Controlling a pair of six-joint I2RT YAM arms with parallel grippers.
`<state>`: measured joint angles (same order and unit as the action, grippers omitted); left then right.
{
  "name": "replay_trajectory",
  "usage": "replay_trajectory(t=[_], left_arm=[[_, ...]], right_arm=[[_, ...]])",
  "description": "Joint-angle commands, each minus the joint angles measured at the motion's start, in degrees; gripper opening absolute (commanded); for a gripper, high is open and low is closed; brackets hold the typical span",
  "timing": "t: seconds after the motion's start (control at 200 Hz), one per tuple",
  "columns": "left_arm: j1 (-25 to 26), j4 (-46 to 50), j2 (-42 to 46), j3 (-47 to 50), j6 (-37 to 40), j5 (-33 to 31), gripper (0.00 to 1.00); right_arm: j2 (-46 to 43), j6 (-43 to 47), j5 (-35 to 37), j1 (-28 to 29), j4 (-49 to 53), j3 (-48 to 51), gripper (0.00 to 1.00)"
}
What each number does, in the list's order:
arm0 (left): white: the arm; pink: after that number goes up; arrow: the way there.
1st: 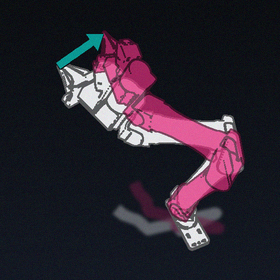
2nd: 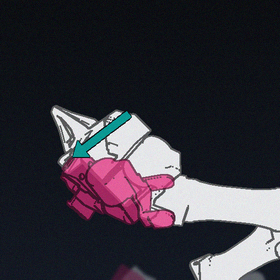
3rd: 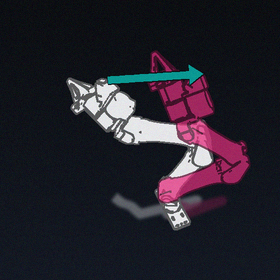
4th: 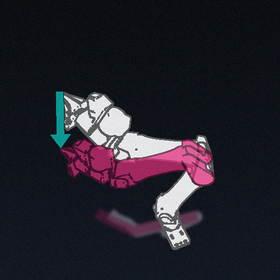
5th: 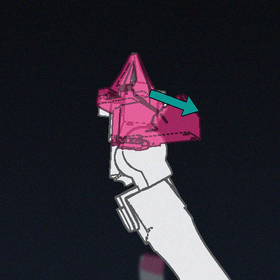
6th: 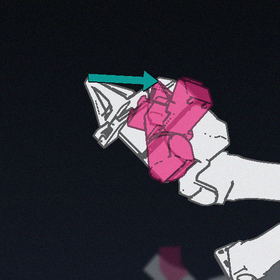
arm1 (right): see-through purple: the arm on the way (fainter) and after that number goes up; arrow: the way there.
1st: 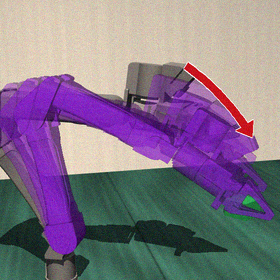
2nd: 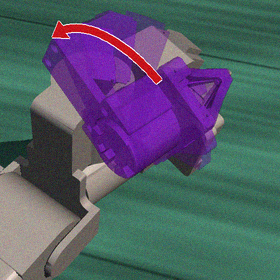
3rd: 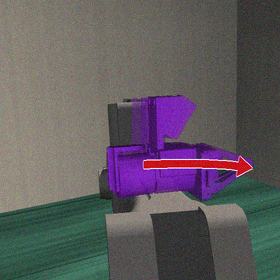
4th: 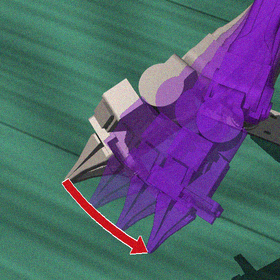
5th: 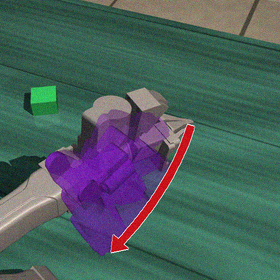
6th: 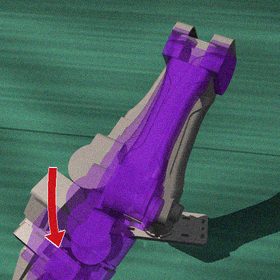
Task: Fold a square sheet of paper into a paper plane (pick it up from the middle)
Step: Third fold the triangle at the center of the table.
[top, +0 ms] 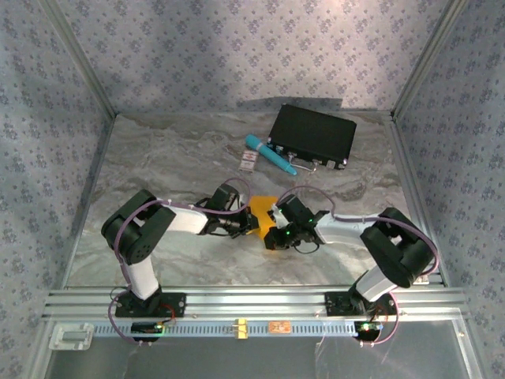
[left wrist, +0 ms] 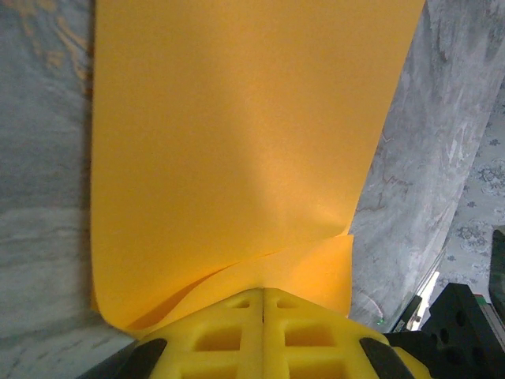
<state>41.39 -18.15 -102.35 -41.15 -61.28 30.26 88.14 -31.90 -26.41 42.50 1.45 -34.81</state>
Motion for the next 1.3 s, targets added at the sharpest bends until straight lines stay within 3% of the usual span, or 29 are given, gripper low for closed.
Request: replay_trajectory(t=[0.0, 0.5, 0.81, 1.294], left_arm=[[0.2, 4.1, -2.1, 0.1, 1.1, -2.3, 0.0], [0.1, 4.1, -2.4, 0.1, 1.2, -2.3, 0.0], [0.1, 3.8, -1.9, 0.4, 1.1, -2.5, 0.0], [0.2, 3.2, -2.1, 0.4, 0.8, -2.4, 0.0]], right_arm=[[-1.3, -1.5, -1.3, -0.1, 1.6, 1.9, 0.05], [-6.3, -3.1, 0.5, -0.4, 2.9, 7.4, 0.05], [-13.2, -4.7, -1.9, -1.7, 2.8, 3.7, 0.05], [1.7, -4.6, -2.1, -2.4, 0.2, -4.4, 0.05]])
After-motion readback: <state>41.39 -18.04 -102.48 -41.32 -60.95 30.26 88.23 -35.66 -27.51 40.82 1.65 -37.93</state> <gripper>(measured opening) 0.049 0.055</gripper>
